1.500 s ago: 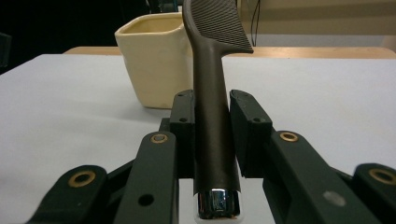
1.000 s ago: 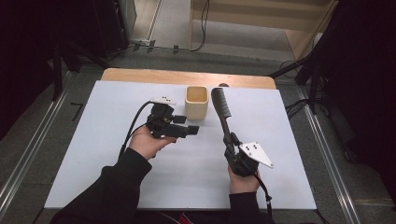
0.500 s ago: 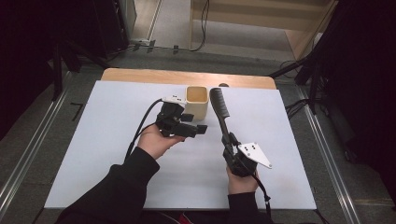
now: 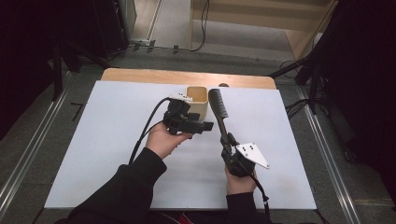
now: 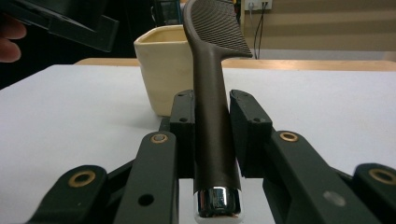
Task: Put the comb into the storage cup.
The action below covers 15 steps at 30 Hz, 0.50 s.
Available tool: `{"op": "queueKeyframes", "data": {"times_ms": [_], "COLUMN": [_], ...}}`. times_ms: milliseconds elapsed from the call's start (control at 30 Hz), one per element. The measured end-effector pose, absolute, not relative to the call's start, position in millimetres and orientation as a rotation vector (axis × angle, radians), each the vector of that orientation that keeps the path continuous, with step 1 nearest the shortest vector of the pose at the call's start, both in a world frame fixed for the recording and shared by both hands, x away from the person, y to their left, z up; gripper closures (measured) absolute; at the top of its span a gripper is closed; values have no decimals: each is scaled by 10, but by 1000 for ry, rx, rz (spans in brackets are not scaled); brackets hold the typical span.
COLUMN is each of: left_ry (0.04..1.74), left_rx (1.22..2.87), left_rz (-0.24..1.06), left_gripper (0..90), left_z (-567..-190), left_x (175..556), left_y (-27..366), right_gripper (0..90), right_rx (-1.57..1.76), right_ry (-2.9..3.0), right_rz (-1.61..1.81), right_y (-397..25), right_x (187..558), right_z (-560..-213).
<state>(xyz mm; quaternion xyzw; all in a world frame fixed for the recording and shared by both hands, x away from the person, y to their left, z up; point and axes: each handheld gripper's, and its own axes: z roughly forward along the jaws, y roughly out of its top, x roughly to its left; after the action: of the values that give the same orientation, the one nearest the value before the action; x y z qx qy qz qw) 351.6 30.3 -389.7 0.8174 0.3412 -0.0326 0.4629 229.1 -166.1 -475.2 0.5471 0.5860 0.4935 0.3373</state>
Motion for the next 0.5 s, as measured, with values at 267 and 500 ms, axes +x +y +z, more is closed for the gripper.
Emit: {"op": "queueKeyframes", "data": {"times_ms": [267, 500], "left_ry": [861, 876], "left_rx": [2015, 2008], "left_rz": [-87, -107], "left_gripper": [290, 299], "left_z": [-3927, -3965], "left_x": [3564, 3569], "left_y": [194, 110], "right_gripper": [705, 704], "right_rx": [1419, 1420], "right_ry": [1532, 1536], "right_rz": [1295, 1297], "right_y": [-1626, -1612], "right_x": [2288, 2293], "right_z": [-4750, -4757]}}
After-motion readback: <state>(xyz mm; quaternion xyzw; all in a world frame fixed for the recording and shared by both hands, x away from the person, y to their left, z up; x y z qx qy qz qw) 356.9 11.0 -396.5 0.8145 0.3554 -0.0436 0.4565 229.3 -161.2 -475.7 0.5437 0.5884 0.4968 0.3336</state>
